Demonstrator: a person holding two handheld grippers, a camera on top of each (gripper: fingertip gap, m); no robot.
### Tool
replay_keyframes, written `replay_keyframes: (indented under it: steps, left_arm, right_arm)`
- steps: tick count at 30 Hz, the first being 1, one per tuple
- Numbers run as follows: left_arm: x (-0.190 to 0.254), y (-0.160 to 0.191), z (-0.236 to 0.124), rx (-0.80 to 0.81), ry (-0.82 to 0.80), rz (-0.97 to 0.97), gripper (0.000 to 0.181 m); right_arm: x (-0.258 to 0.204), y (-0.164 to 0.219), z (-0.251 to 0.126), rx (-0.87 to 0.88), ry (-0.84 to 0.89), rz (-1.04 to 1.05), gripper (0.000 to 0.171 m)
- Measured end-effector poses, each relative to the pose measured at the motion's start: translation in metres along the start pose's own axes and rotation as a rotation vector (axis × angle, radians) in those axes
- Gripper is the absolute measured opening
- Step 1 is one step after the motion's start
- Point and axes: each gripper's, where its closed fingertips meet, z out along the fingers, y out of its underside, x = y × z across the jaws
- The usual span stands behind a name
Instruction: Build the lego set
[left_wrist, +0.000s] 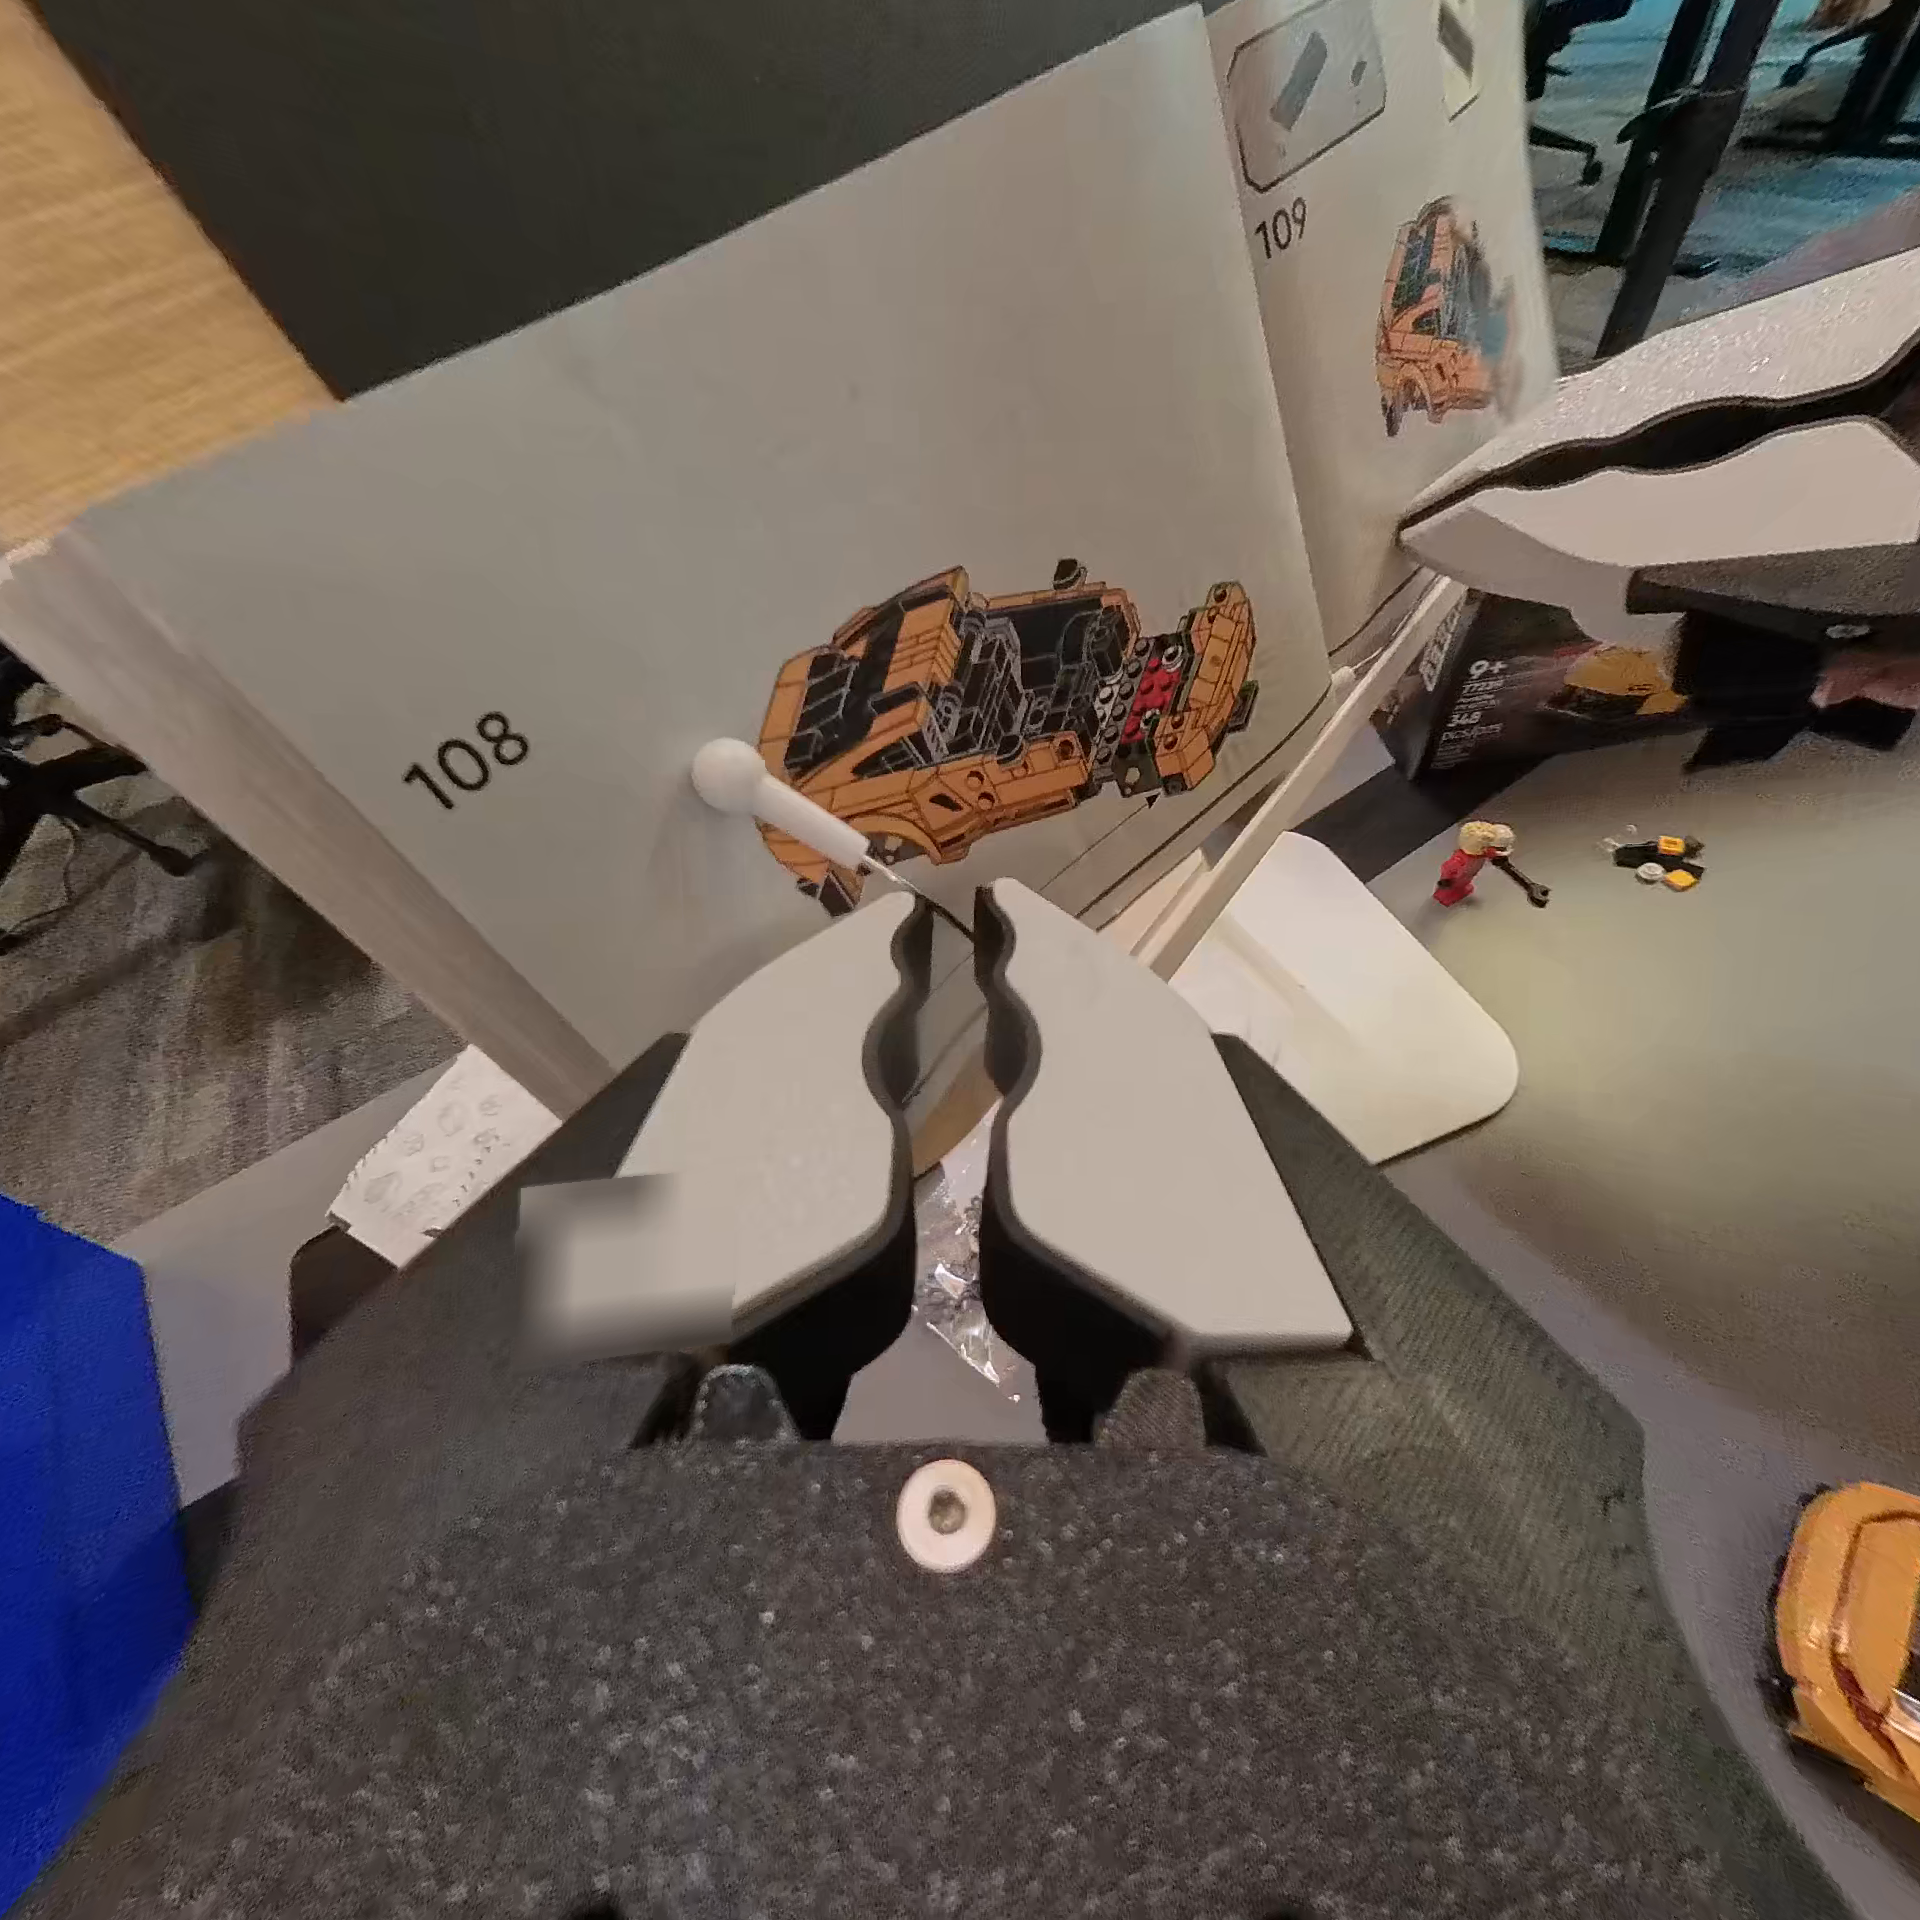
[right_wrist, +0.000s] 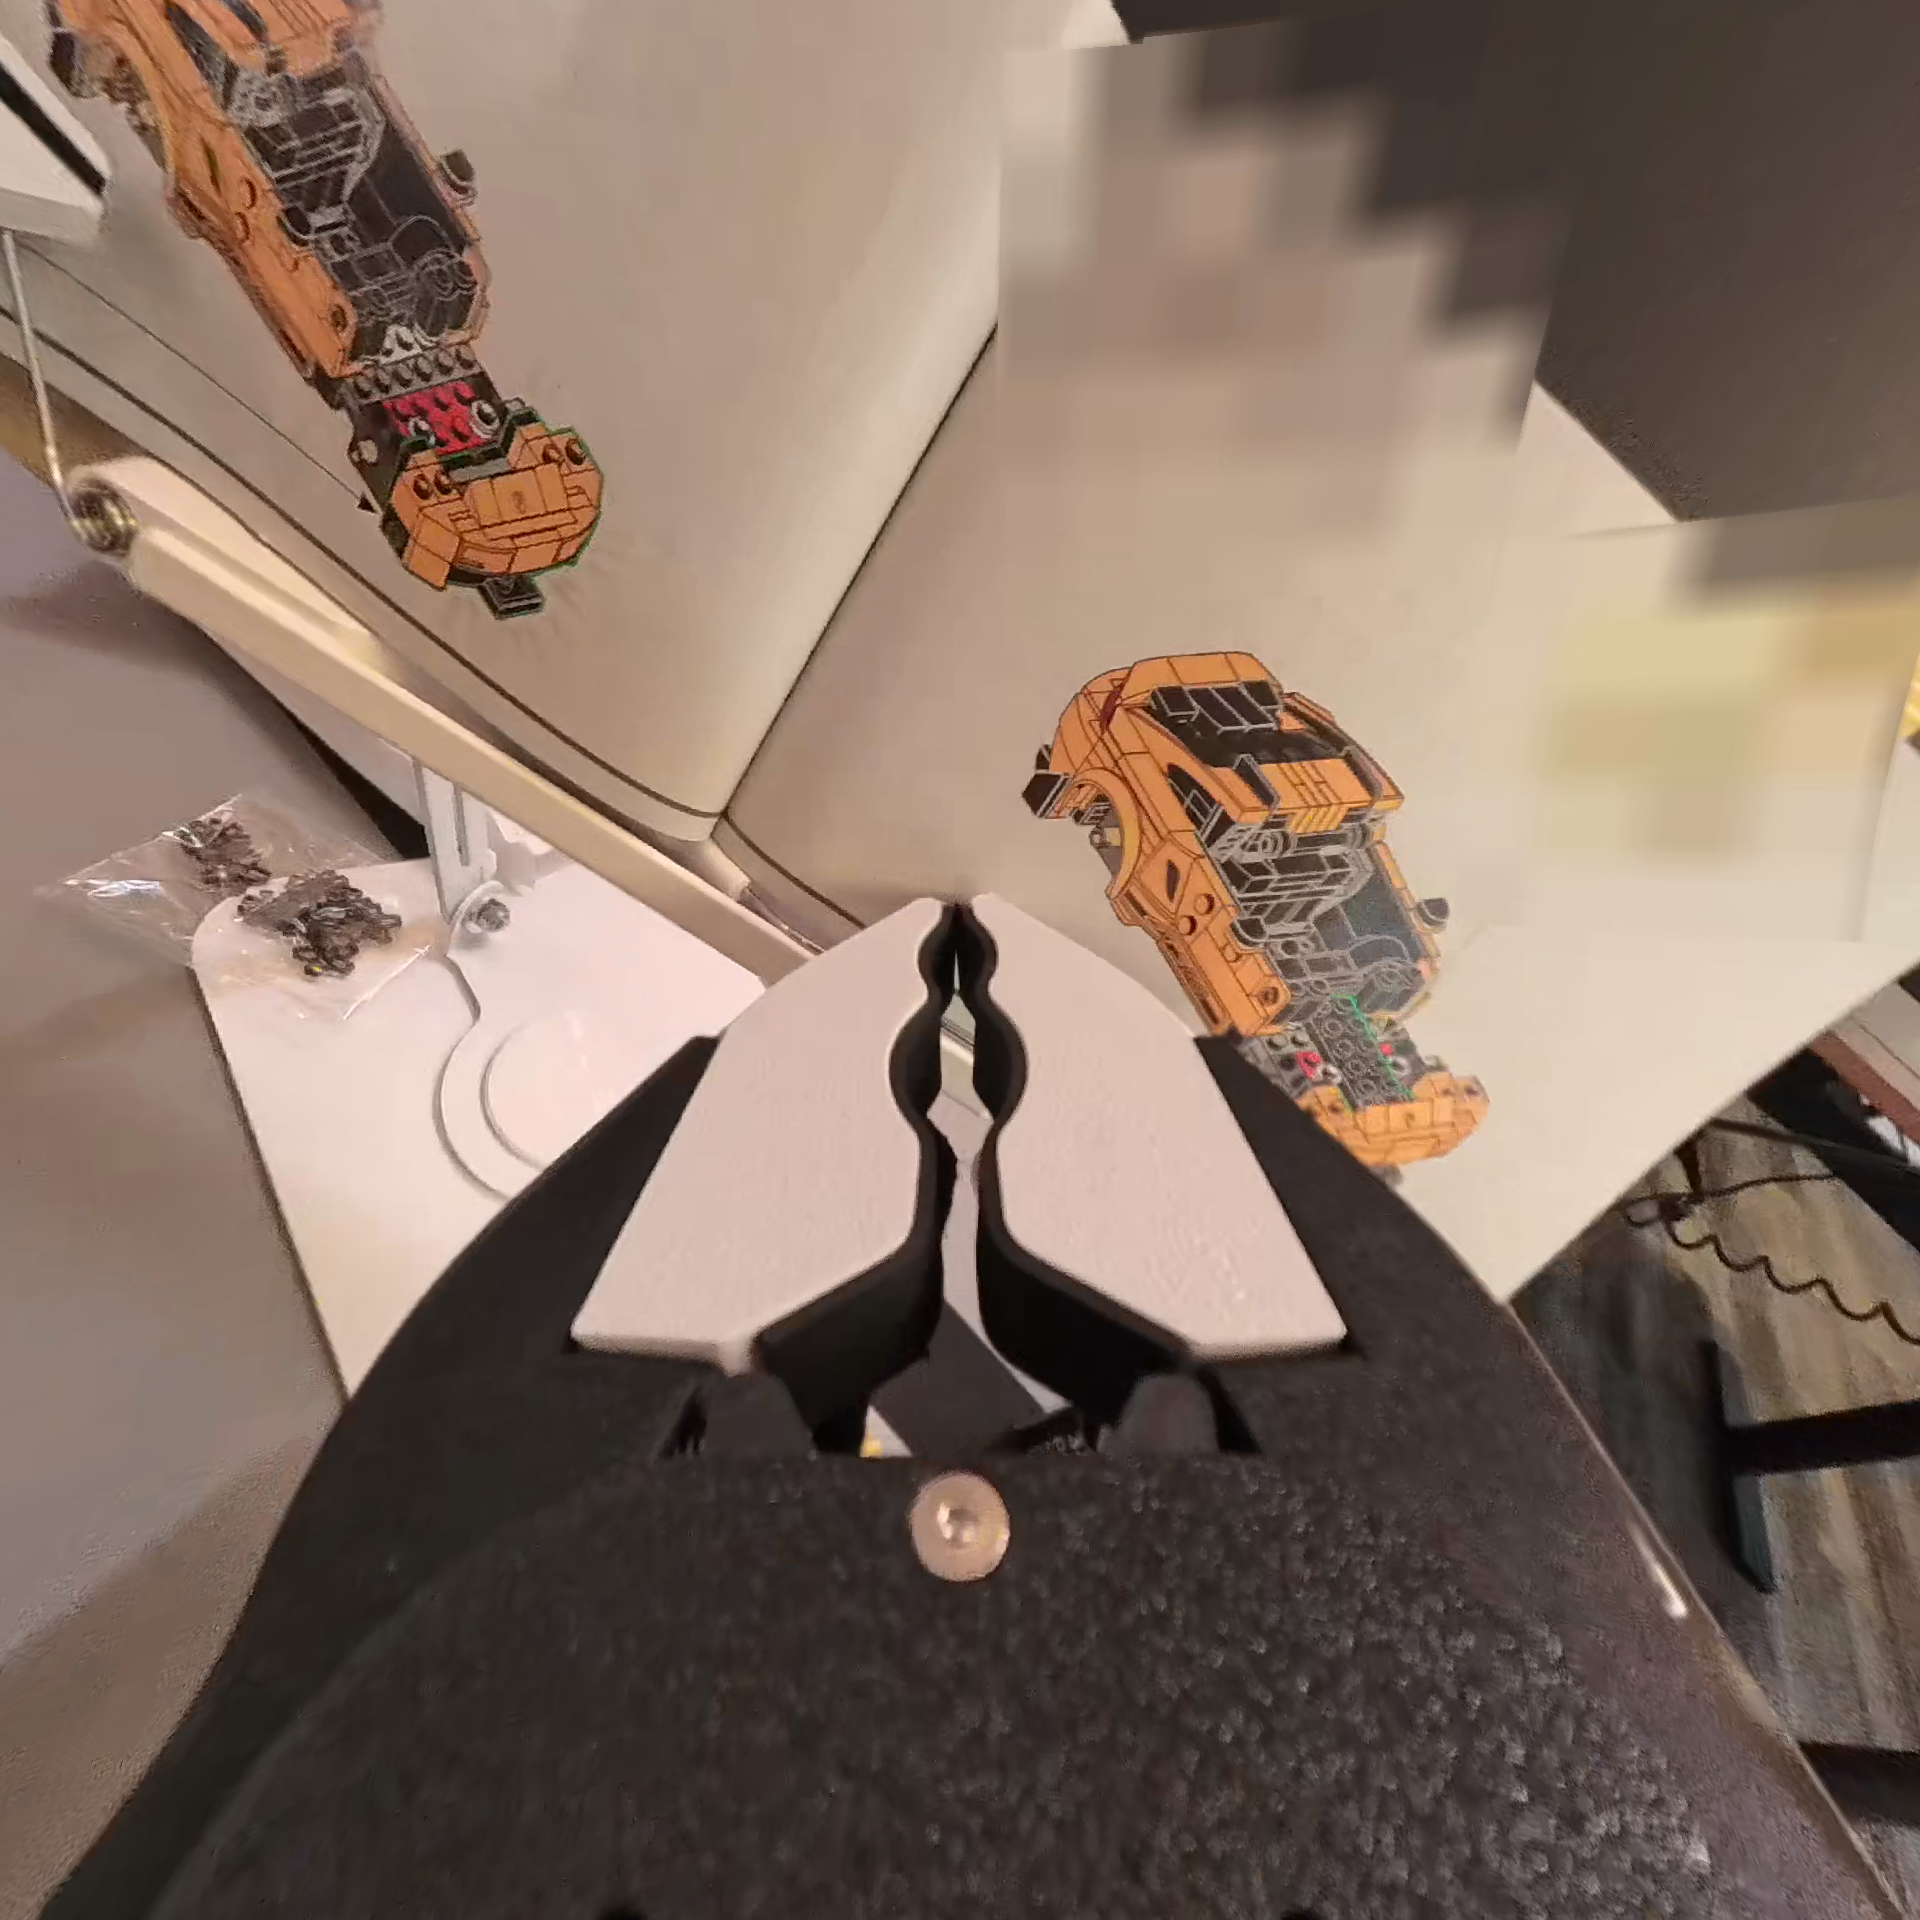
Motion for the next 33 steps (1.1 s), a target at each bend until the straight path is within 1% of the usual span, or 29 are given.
replay_keyframes:
  steps: [5,10,18,21,26,30,33]
  left_arm:
    - [-0.004,-0.002,0.004,-0.019,-0.019,0.052,0.009]
    - [-0.008,-0.002,0.006,-0.026,-0.011,0.076,0.009]
    - [-0.005,0.001,0.000,0.002,-0.006,0.040,0.011]
    - [-0.004,0.005,-0.003,-0.009,0.007,0.030,0.015]
    - [0.001,0.013,-0.015,0.001,0.008,0.048,0.018]
    - [0.007,0.021,-0.030,0.016,0.038,0.027,0.018]
    - [0.021,0.033,-0.046,0.026,0.090,0.020,0.017]
  right_arm:
    - [-0.001,0.002,-0.003,0.001,0.060,-0.101,0.000]
    - [-0.006,0.005,-0.008,0.028,0.075,-0.087,0.000]
    - [-0.015,0.001,-0.020,0.043,0.062,-0.058,0.001]
    - [-0.018,-0.002,-0.027,0.052,0.057,-0.051,0.001]
    - [-0.027,-0.005,-0.039,0.067,0.036,-0.026,0.001]
    - [-0.041,-0.004,-0.054,0.074,0.006,-0.010,0.002]
    - [-0.054,-0.002,-0.071,0.079,-0.023,-0.005,0.003]
